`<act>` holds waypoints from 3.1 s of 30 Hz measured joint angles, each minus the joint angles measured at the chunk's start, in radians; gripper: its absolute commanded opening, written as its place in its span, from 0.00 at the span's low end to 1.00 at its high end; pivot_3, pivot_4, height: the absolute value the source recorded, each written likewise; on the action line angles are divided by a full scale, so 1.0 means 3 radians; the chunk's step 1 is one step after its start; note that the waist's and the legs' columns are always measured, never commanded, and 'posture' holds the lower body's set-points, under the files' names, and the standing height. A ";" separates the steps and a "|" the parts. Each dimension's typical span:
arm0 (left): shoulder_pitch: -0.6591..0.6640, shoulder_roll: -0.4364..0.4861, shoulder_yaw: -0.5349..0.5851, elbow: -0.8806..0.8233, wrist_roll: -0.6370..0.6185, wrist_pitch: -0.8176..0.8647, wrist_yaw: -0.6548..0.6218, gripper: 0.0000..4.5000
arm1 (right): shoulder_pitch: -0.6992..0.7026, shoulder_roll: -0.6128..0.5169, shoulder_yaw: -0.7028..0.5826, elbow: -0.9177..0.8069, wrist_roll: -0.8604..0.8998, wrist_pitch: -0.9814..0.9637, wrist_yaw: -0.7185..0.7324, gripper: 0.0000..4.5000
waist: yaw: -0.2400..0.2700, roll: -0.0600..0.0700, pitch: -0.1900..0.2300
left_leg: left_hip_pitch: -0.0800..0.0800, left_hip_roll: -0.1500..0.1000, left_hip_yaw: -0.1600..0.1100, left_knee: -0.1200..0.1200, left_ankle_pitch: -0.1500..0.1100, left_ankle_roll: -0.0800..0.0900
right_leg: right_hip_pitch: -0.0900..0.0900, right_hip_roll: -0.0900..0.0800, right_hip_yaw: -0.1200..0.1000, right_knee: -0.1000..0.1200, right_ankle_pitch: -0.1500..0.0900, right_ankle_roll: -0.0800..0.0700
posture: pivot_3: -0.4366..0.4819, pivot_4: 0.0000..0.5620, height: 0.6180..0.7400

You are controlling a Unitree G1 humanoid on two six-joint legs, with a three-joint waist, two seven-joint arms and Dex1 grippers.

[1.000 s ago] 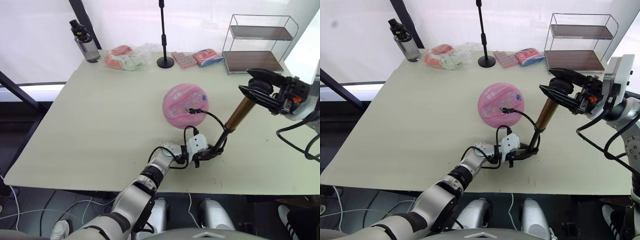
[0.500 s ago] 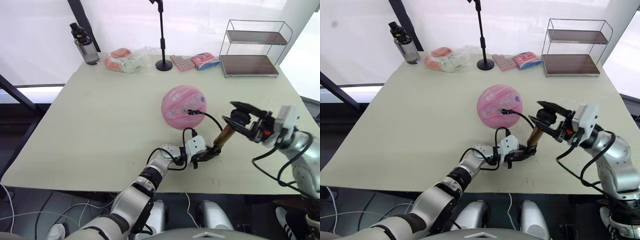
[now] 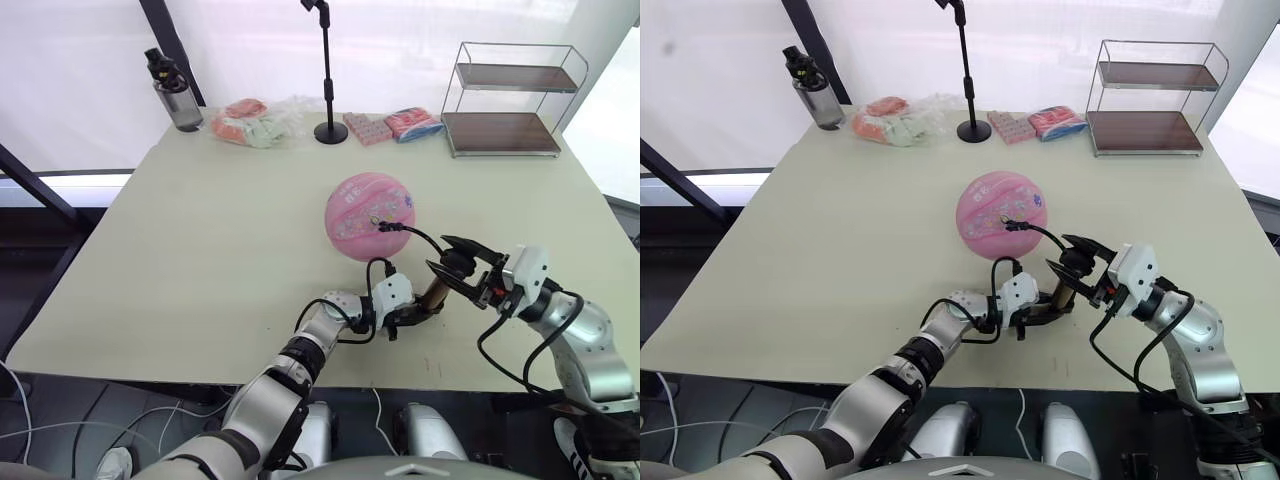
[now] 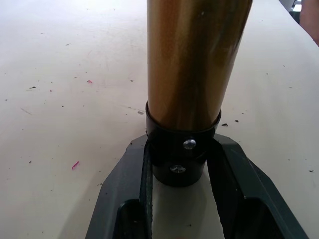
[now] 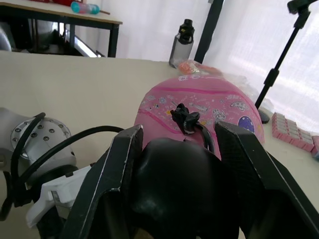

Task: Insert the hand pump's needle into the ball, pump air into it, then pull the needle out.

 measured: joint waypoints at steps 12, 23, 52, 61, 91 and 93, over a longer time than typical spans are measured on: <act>-0.0002 -0.0005 0.0005 -0.0036 -0.0008 -0.0001 -0.0024 0.24 | -0.0782 -0.0704 -0.0666 -0.0657 0.1255 0.1273 -0.0011 0.42 | 0.0015 0.0019 0.0035 | -0.0012 -0.0002 0.0000 0.0001 0.0000 0.0000 | -0.0009 -0.0007 -0.0002 -0.0001 0.0001 0.0001 | 0.48 0.27 1.00; 0.0000 0.0005 0.0003 -0.0023 0.0000 0.0000 0.0004 0.24 | -0.0402 -0.0569 -0.0397 -0.0692 0.0803 0.1049 -0.0026 0.42 | 0.0010 -0.0001 0.0021 | -0.0002 0.0000 0.0010 0.0000 -0.0001 0.0001 | -0.0005 -0.0014 -0.0022 0.0000 0.0000 0.0001 | 0.48 0.27 1.00; -0.0029 -0.0022 0.0070 0.0026 -0.0061 0.0000 -0.0108 0.24 | -0.0781 -0.0680 -0.0712 -0.0648 0.1192 0.1398 -0.0053 0.42 | 0.0018 0.0023 0.0039 | -0.0013 -0.0002 0.0006 -0.0001 -0.0001 0.0002 | -0.0013 -0.0016 -0.0027 -0.0002 0.0001 0.0000 | 0.48 0.27 1.00; -0.0043 -0.0025 0.0077 0.0026 -0.0077 0.0001 -0.0148 0.24 | -0.1107 -0.0961 -0.0853 -0.0696 0.1547 0.1856 -0.0094 0.42 | 0.0023 0.0022 0.0056 | -0.0023 -0.0002 0.0008 0.0000 -0.0001 0.0003 | -0.0022 -0.0018 -0.0026 -0.0001 0.0001 0.0000 | 0.48 0.27 1.00; -0.0049 -0.0012 0.0074 0.0113 -0.0050 0.0029 -0.0056 0.24 | -0.0072 0.0053 0.0183 0.0073 -0.0231 -0.0043 -0.0231 0.42 | -0.0002 -0.0013 0.0000 | 0.0008 0.0002 0.0008 0.0004 -0.0002 0.0004 | 0.0001 -0.0010 -0.0023 0.0000 0.0000 0.0002 | 0.48 0.27 1.00; -0.0054 -0.0020 0.0074 0.0113 -0.0052 0.0027 -0.0058 0.24 | -0.0140 -0.0065 0.0135 -0.0026 -0.0129 0.0172 -0.0212 0.42 | 0.0000 -0.0011 0.0002 | 0.0004 0.0001 0.0009 0.0004 -0.0002 0.0004 | 0.0000 -0.0011 -0.0023 0.0000 0.0000 0.0002 | 0.48 0.27 1.00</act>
